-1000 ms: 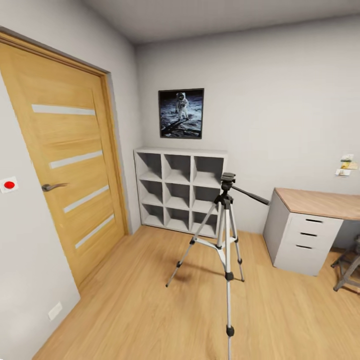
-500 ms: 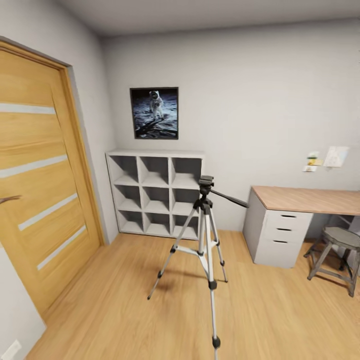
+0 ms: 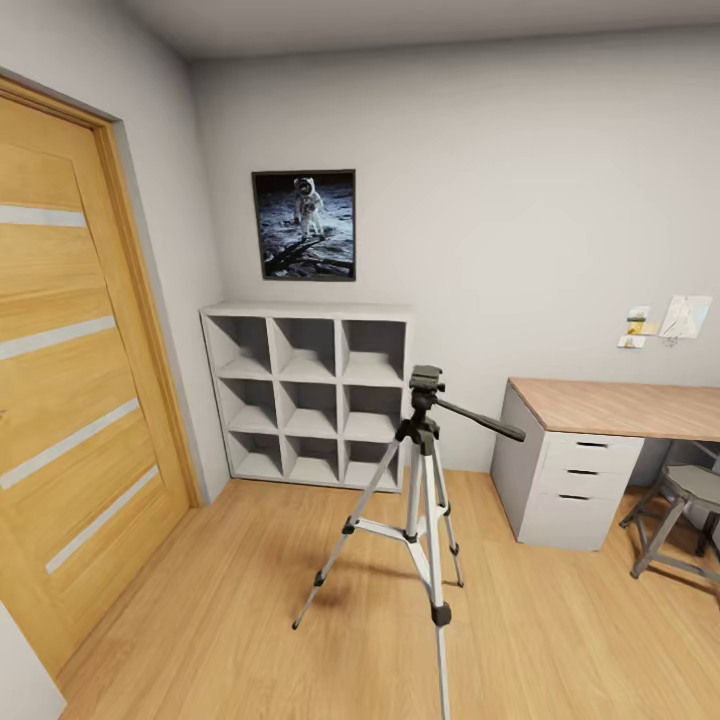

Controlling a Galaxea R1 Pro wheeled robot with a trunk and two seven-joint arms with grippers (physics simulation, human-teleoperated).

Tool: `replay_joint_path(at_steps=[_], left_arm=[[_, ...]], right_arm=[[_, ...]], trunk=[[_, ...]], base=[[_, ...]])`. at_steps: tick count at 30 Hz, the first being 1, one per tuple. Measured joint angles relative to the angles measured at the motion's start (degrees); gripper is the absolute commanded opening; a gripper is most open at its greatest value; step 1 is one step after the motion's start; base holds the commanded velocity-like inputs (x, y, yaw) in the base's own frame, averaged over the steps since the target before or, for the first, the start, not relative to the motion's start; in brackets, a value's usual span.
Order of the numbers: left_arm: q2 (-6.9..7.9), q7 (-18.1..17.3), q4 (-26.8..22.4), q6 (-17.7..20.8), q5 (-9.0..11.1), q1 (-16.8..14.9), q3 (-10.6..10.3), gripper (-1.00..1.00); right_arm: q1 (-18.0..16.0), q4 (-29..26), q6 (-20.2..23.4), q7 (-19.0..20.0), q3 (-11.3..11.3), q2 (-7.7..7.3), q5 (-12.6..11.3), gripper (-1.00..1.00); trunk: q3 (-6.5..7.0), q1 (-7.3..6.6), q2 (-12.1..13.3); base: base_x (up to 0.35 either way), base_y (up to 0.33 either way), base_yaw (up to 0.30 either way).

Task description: Attach the digital camera to the camera tripod in the bedroom.

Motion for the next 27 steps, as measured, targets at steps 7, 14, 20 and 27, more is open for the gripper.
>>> replay_joint_path(at_steps=[7,14,20,27], left_arm=[[0.0,0.0,0.0,0.0,0.0,0.0,0.0,-1.0],[0.0,0.0,0.0,0.0,0.0,0.0,0.0,-1.0],[0.0,0.0,0.0,0.1,0.0,0.0,0.0,-1.0],[-0.07,0.0,0.0,0.1,0.0,0.0,0.0,-1.0]], right_arm=[[0.0,0.0,0.0,0.0,0.0,0.02,0.0,1.0],[0.0,0.0,0.2,-0.1,0.0,0.08,0.0,1.0],[0.0,0.0,0.0,-0.2,0.0,0.08,-0.1,1.0],[0.0,0.0,0.3,-0.1,0.0,0.1,-0.2,1.0]], trunk=[[0.0,0.0,0.0],[0.0,0.0,0.0],[0.0,0.0,0.0],[0.0,0.02,0.0]], base=[[0.32,0.12,0.0],[0.32,0.145,0.0],[0.314,0.177,0.0],[0.229,0.153,-0.082]])
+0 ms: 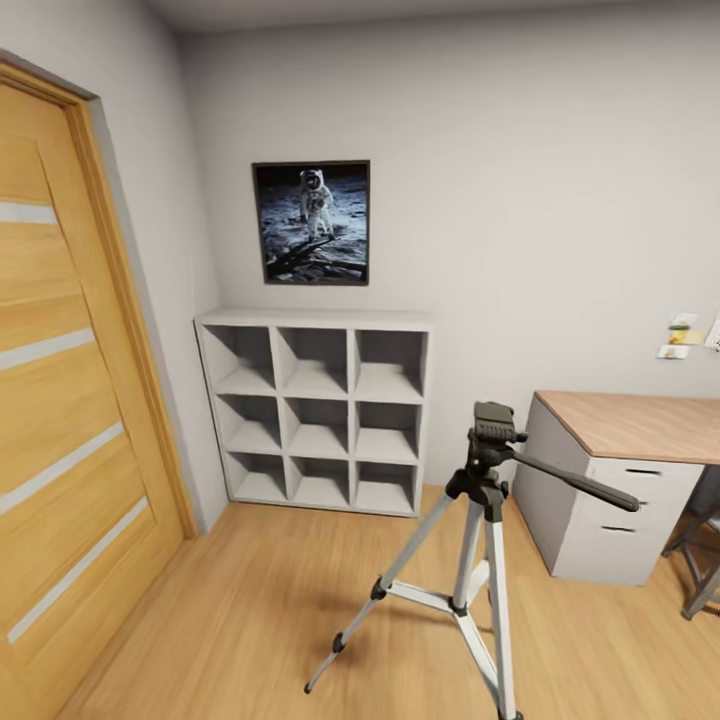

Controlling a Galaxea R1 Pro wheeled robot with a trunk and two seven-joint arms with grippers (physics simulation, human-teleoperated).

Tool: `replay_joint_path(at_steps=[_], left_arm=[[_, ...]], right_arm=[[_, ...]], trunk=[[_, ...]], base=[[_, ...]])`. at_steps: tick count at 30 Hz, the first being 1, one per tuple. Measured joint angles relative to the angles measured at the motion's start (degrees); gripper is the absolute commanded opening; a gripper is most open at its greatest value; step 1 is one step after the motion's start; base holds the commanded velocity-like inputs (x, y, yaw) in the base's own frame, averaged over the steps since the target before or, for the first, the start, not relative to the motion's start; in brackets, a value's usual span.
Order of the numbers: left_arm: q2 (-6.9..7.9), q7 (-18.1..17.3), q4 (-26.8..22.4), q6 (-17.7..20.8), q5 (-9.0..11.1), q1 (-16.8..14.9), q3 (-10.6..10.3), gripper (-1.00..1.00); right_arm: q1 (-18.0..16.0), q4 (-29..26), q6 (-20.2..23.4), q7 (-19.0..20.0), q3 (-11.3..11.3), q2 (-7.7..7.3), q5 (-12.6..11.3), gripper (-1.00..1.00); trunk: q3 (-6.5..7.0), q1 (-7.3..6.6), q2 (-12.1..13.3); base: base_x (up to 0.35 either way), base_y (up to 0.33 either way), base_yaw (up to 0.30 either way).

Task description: Attach the digital camera to the camera tripod in the bedroom.

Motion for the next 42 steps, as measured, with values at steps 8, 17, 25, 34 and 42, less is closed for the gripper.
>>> replay_joint_path(at_steps=[8,17,25,34,42], left_arm=[[-0.02,0.0,0.0,0.0,0.0,0.0,0.0,-1.0],[-0.02,0.0,0.0,0.0,0.0,0.0,0.0,-1.0],[-0.02,0.0,0.0,0.0,0.0,0.0,0.0,-1.0],[-0.02,0.0,0.0,0.0,0.0,0.0,0.0,-1.0],[-0.02,0.0,0.0,0.0,0.0,0.0,0.0,-1.0]], right_arm=[[0.0,0.0,0.1,0.0,0.0,-0.04,0.0,1.0],[0.0,0.0,0.0,0.0,0.0,-0.1,0.0,1.0],[0.0,0.0,-0.1,0.0,0.0,-0.15,-0.1,1.0],[0.0,0.0,-0.1,0.0,0.0,-0.14,0.0,1.0],[0.0,0.0,-0.2,0.0,0.0,-0.08,0.0,1.0]], trunk=[[0.0,0.01,0.0],[0.0,0.01,0.0],[0.0,0.01,0.0],[0.0,0.01,0.0],[0.0,0.01,0.0]], base=[[0.031,0.022,-0.226],[0.001,0.001,-0.244],[0.0,0.0,-0.244],[0.0,0.0,-0.244],[0.0,0.0,-0.244]])
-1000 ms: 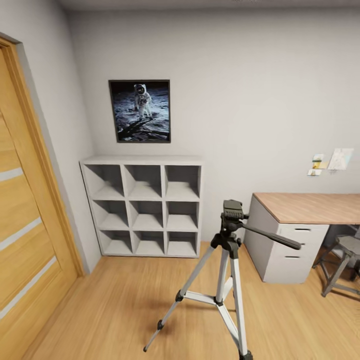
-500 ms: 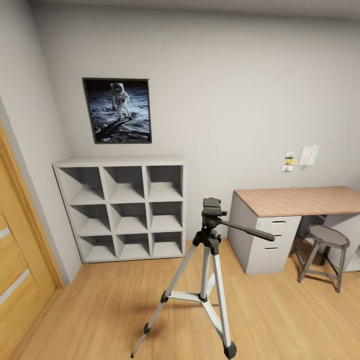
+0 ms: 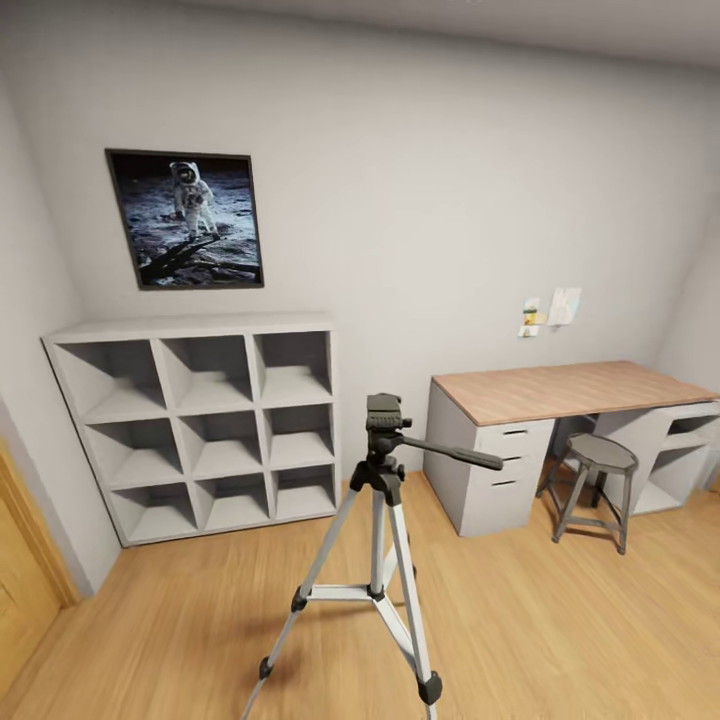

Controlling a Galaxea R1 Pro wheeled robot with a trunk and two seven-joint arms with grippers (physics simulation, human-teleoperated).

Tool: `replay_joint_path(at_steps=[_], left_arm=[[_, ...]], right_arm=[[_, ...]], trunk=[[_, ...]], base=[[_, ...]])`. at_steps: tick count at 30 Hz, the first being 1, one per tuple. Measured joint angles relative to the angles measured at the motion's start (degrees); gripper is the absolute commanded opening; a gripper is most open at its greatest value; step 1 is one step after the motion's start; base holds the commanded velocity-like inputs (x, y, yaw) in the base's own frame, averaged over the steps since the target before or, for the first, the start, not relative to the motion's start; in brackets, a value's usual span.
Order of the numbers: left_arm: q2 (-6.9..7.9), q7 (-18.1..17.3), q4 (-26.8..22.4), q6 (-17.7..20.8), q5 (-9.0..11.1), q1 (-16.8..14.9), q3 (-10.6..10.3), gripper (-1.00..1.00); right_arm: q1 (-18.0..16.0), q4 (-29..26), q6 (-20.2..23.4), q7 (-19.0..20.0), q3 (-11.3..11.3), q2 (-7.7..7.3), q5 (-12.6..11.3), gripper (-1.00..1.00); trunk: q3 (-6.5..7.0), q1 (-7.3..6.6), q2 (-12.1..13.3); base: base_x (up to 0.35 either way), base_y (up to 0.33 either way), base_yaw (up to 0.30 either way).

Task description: Attach the digital camera to the camera tripod in the bedroom.

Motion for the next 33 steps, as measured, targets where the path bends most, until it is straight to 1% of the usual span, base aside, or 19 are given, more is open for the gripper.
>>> replay_joint_path(at_steps=[9,13,33], left_arm=[[0.0,0.0,0.0,0.0,0.0,0.0,0.0,-1.0],[0.0,0.0,0.0,0.0,0.0,0.0,0.0,-1.0],[0.02,0.0,0.0,0.0,0.1,0.0,0.0,-1.0]], right_arm=[[0.0,0.0,0.0,0.0,0.0,0.03,0.1,1.0],[0.0,0.0,-0.1,0.0,0.0,0.02,0.1,1.0],[0.0,0.0,-0.1,0.0,0.1,-0.2,0.3,1.0]], trunk=[[0.0,0.0,0.0],[0.0,0.0,0.0],[0.0,0.0,0.0]], base=[[0.0,0.0,-0.243],[0.0,0.0,-0.166],[-0.001,0.001,-0.015]])
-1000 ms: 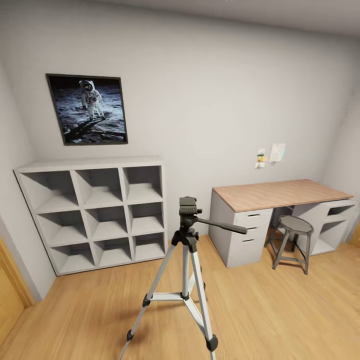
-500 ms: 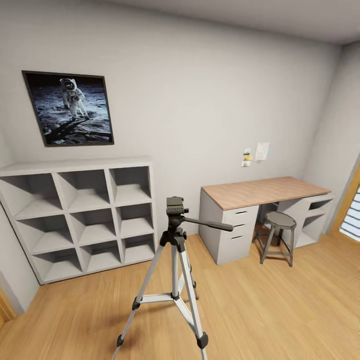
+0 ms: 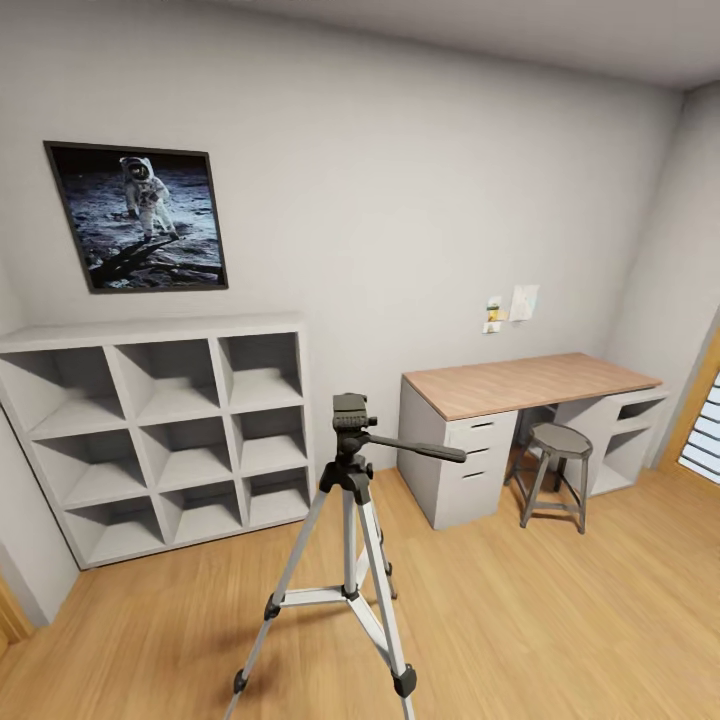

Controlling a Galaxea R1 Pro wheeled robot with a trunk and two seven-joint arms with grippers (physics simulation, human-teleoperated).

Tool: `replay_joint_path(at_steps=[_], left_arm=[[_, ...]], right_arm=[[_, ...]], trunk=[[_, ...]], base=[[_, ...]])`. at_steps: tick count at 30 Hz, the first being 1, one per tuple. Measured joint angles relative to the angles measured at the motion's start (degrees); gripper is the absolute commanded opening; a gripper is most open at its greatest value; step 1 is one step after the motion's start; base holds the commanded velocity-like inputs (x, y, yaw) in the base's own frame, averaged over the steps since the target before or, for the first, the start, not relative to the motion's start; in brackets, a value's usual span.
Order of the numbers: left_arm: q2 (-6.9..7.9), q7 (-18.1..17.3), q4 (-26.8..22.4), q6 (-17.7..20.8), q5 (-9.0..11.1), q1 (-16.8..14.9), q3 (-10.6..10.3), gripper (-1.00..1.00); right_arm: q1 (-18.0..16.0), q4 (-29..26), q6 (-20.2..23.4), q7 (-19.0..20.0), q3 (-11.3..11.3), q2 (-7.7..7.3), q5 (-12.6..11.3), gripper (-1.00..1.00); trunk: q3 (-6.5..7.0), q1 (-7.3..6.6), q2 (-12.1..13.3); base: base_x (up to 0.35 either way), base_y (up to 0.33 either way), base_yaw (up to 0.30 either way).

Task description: Attach the digital camera to the camera tripod in the bedroom.

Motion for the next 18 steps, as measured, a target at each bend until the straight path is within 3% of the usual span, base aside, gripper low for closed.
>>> replay_joint_path(at_steps=[5,18], left_arm=[[0.0,0.0,0.0,0.0,0.3,0.0,0.1,-1.0],[-0.01,0.0,0.0,0.0,0.3,0.0,0.0,-1.0]], right_arm=[[0.0,0.0,0.0,0.0,0.0,-0.03,0.0,1.0],[0.0,0.0,0.0,0.0,0.0,-0.01,0.0,1.0]], trunk=[[0.01,0.02,0.0],[0.0,0.02,0.0]], base=[[-0.138,0.091,0.0],[-0.254,0.13,0.0]])
